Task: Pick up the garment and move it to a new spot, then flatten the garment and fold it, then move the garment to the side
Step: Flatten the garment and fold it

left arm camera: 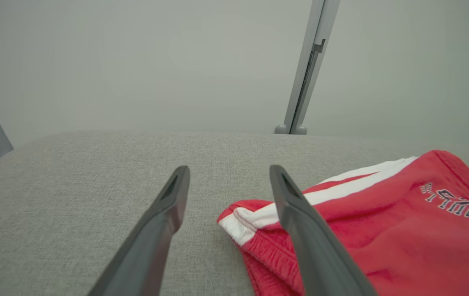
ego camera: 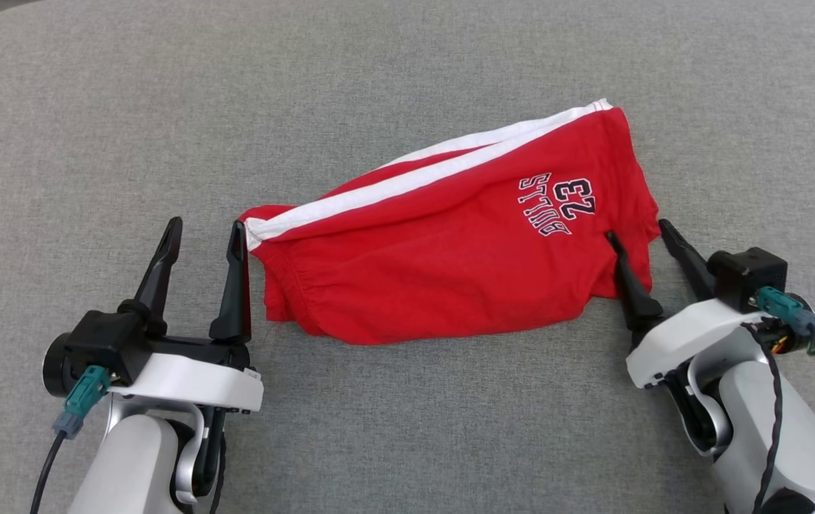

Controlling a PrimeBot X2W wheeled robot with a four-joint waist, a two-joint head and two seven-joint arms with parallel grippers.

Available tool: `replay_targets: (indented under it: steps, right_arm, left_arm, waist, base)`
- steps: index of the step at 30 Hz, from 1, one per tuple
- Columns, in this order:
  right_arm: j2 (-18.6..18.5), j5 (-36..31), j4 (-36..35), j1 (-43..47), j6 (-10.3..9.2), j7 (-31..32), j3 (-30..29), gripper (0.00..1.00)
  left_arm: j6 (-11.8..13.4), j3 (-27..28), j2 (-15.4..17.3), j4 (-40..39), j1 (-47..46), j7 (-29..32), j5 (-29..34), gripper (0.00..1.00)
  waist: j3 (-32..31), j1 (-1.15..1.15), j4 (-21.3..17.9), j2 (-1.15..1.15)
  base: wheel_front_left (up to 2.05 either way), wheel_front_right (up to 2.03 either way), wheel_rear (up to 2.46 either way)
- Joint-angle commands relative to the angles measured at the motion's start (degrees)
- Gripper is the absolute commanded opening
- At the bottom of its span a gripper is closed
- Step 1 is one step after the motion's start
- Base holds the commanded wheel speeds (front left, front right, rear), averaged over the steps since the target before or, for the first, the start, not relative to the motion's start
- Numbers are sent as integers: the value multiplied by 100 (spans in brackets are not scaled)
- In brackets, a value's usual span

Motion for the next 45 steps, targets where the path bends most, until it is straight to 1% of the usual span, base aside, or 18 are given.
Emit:
replay_targets:
  steps: [1,2,3,4,5,9,14,16,21,24,31,34,37,40,43,45]
  right_arm:
    - [31,103,182,-1,-2,39,140,100]
    - [56,161,269,7,-1,69,234,100]
    - [76,204,320,-3,-1,29,303,47]
    - [104,266,362,-11,-1,9,364,17]
    - [112,316,409,-24,-1,-12,399,0]
    - [118,478,453,-4,-2,-251,486,0]
    - [168,692,476,425,-2,-517,477,0]
    - [252,816,425,839,-2,-639,393,0]
    - [330,969,282,1425,-3,-774,18,0]
    - [365,915,213,1597,-7,-793,-169,0]
    - [397,788,49,1675,-7,-727,-335,0]
    - [391,694,-133,1634,-7,-683,-339,0]
    - [382,567,-443,1481,-3,-565,-210,0]
    - [354,441,-890,1283,-3,-376,49,0]
    - [351,314,-1301,1013,-3,-78,484,0]
    - [396,323,-1485,772,-3,103,874,0]
  left_arm:
    - [-45,30,3,15,-116,-29,2,100]
    - [-44,44,-4,24,-127,-26,9,100]
    - [-52,64,-4,26,-133,-27,18,100]
    - [-49,85,-3,29,-133,-28,28,100]
    - [-48,106,-5,27,-135,-28,39,100]
    - [-83,146,-1,58,-91,-29,71,100]
    - [-98,190,25,107,81,-29,128,100]
    - [-91,219,39,131,220,-30,121,100]
    - [-52,243,78,119,427,-26,79,100]
    - [-30,237,99,69,488,9,65,100]
    - [3,201,134,11,567,61,56,100]
    - [-4,172,133,0,577,72,48,100]
    - [-1,140,111,-10,569,79,22,100]
    - [-12,116,105,-16,535,79,6,100]
    - [-6,102,96,-23,475,75,-9,100]
    - [-16,91,98,-19,453,72,-9,100]
  waist:
    - [21,0,15,0]
    - [23,0,5,0]
    - [24,0,-8,0]
    - [27,0,-26,0]
    - [26,0,-48,0]
    - [-39,0,-141,0]
    - [-263,0,-264,0]
    - [-451,0,-344,0]
    - [-690,0,-444,0]
    - [-744,0,-472,0]
    - [-822,0,-493,0]
    - [-856,0,-489,0]
    - [-892,0,-484,0]
    - [-905,0,-462,0]
    - [-903,0,-426,0]
    - [-900,0,-390,0]
  base:
    - [0,0,0]
    - [0,0,0]
    - [0,0,0]
    - [0,0,0]
    - [0,0,0]
    - [0,0,0]
    - [0,0,0]
    - [0,0,0]
    - [0,0,0]
    - [0,0,0]
    - [0,0,0]
    - [0,0,0]
    - [0,0,0]
    - [0,0,0]
    - [0,0,0]
    - [0,0,0]
